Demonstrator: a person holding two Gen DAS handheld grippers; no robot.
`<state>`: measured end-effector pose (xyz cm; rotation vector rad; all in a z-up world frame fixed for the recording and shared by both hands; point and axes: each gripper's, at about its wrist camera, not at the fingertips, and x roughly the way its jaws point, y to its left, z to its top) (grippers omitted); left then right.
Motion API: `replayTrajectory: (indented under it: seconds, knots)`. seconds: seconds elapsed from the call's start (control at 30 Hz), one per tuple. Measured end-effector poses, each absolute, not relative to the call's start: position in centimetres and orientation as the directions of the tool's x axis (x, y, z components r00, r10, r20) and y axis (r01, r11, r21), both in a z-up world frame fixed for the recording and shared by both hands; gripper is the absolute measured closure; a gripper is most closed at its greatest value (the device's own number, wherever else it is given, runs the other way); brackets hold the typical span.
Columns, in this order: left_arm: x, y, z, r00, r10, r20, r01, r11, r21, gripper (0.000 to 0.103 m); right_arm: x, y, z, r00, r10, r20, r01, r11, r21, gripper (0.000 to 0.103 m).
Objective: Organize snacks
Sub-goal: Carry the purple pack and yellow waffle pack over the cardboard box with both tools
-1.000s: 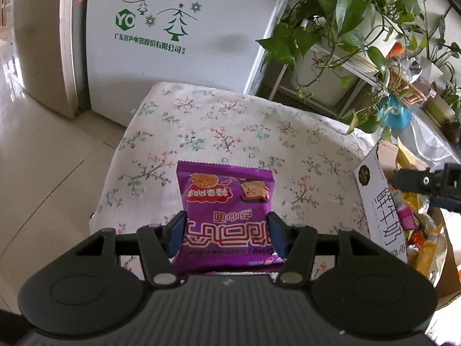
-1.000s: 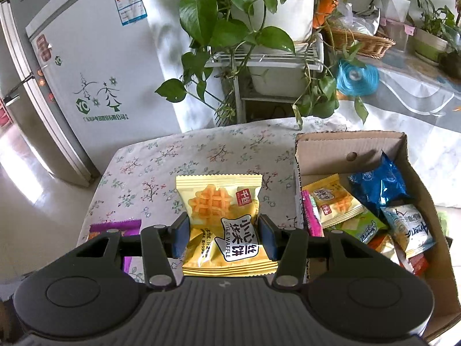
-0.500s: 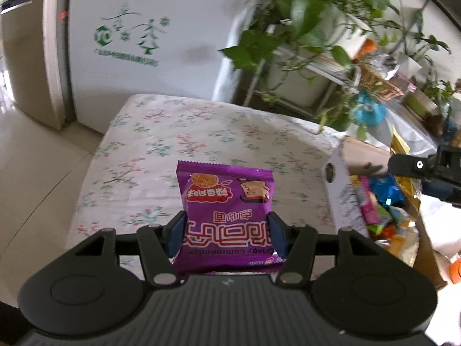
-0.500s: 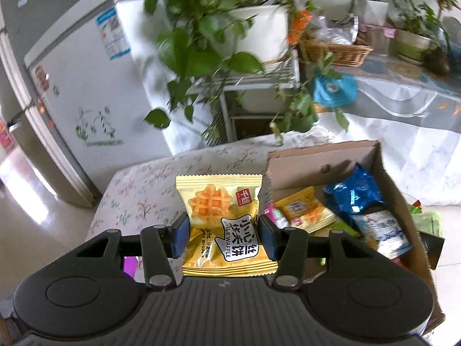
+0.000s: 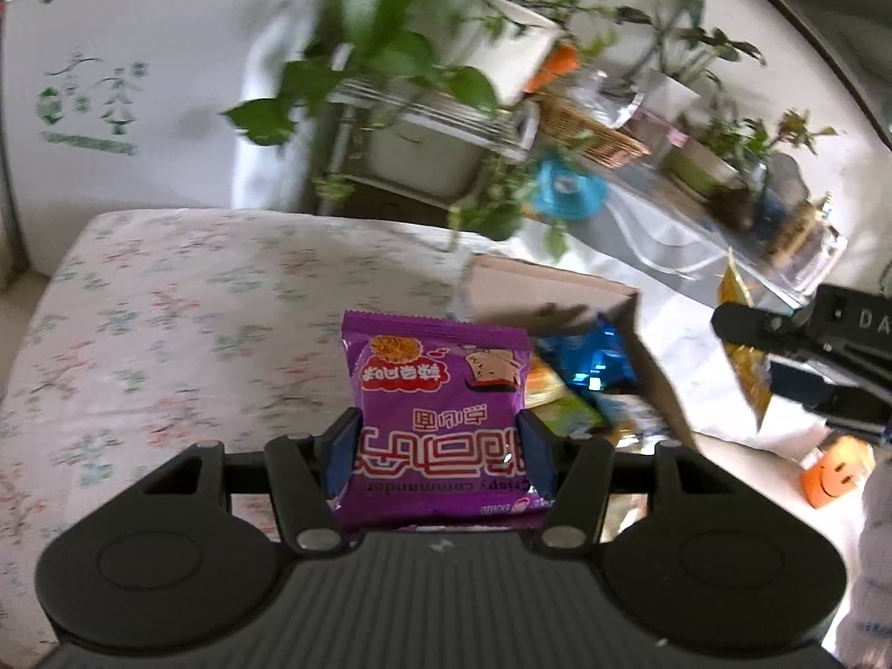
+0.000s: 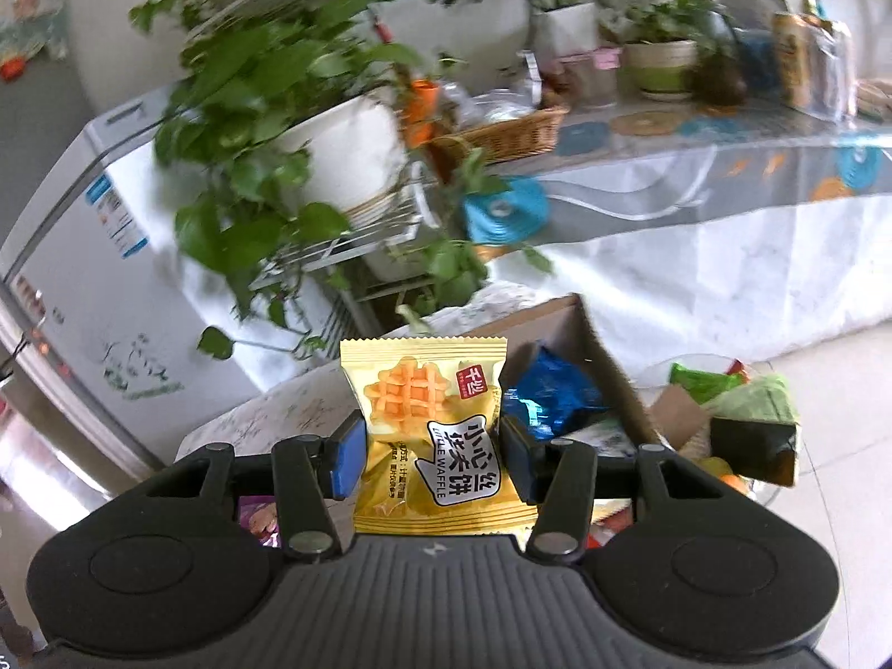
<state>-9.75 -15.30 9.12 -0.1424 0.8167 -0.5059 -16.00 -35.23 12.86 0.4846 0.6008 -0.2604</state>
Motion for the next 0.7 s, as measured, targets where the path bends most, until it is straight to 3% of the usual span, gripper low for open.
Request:
replayTrajectory:
  seconds: [0.27, 0.7]
  knots:
    - [-9.5, -20.9, 9.3, 0.524, -0.530, -0.667, 0.439, 0.839, -0.321, 0.045, -17.4, -37.8, 11.8, 0.764, -0.132, -0.632, 0.487, 0.760, 0.430, 0.045]
    - [-7.9, -25.2, 9.7, 0.539, -0.493, -0.683, 0.475, 0.848, -0.236, 0.045, -17.8, -39.1, 10.5, 0.732, -0.133, -0.669, 0.573, 0.650, 0.498, 0.045]
